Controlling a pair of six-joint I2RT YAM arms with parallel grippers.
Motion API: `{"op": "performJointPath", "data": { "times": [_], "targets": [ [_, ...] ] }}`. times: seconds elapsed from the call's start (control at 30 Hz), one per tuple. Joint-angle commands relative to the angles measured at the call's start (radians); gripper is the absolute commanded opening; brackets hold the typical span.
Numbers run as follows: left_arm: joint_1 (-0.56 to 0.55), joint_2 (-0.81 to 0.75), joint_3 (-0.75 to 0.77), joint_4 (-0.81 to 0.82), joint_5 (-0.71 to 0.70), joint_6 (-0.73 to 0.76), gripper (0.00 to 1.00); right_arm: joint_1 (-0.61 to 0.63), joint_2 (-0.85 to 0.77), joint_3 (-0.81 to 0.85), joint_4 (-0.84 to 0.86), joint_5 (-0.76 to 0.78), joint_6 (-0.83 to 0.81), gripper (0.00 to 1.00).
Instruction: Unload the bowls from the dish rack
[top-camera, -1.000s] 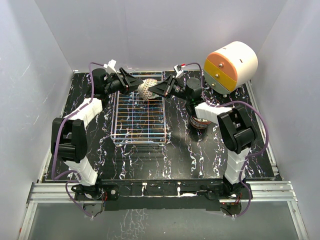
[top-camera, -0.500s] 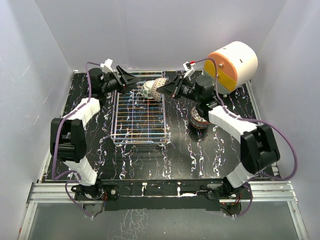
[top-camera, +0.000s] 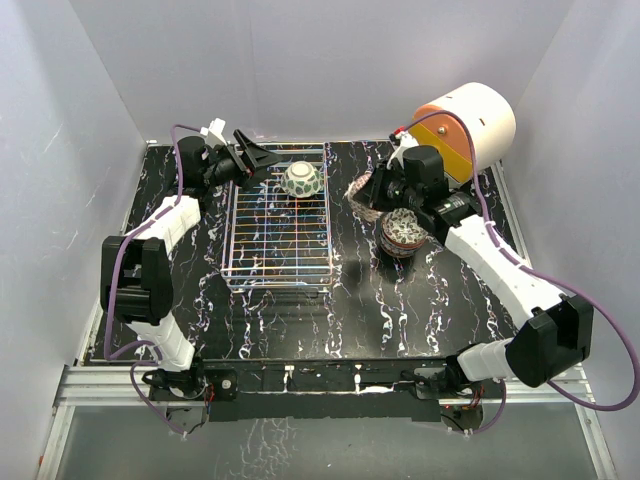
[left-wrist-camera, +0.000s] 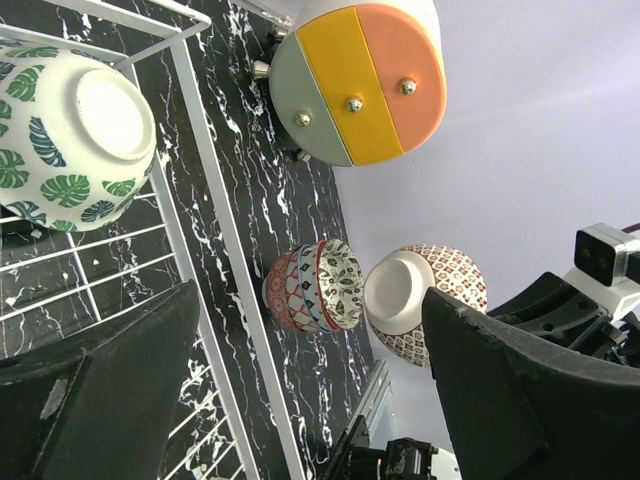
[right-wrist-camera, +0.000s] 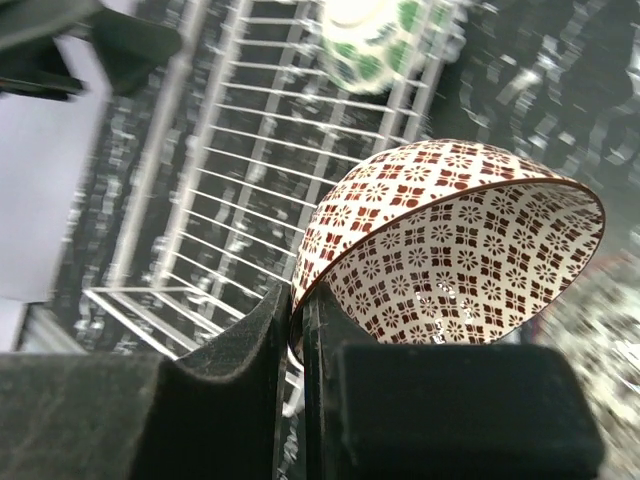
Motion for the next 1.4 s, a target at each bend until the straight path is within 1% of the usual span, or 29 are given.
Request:
{"op": "performJointPath", "data": {
  "times": [0.0, 0.2, 0.4, 0.57, 0.67, 0.97, 1.13, 1.37],
  "targets": [
    [-0.001, -0.004, 0.018, -0.019, -0.008, 0.036, 0.91, -0.007, -0.018, 0.147, -0.293, 0.204, -0.128, 0.08],
    [-0.002, -0.001, 0.026, -0.044, -0.017, 0.059, 0.91, -0.007, 0.007, 0.192, -0.481, 0.394, -0.184, 0.08],
    [-0.001, 0.004, 0.029, -0.068, -0.023, 0.083, 0.91, -0.007, 0.081, 0.229, -0.58, 0.487, -0.212, 0.08],
    [-0.001, 0.006, 0.032, -0.072, -0.021, 0.085, 0.91, -0.008, 0.126, 0.222, -0.6, 0.565, -0.226, 0.07],
    [-0.001, 0.009, 0.032, -0.074, -0.02, 0.087, 0.91, -0.008, 0.154, 0.226, -0.593, 0.589, -0.239, 0.08],
    [0.001, 0.011, 0.037, -0.082, -0.017, 0.092, 0.91, -0.006, 0.239, 0.288, -0.589, 0.599, -0.272, 0.08],
    [0.006, 0.019, 0.038, -0.082, -0.013, 0.091, 0.91, 0.003, 0.265, 0.349, -0.611, 0.628, -0.284, 0.07],
    [0.015, 0.024, 0.035, -0.073, -0.006, 0.081, 0.91, 0.023, 0.319, 0.395, -0.635, 0.622, -0.305, 0.08]
  ]
}}
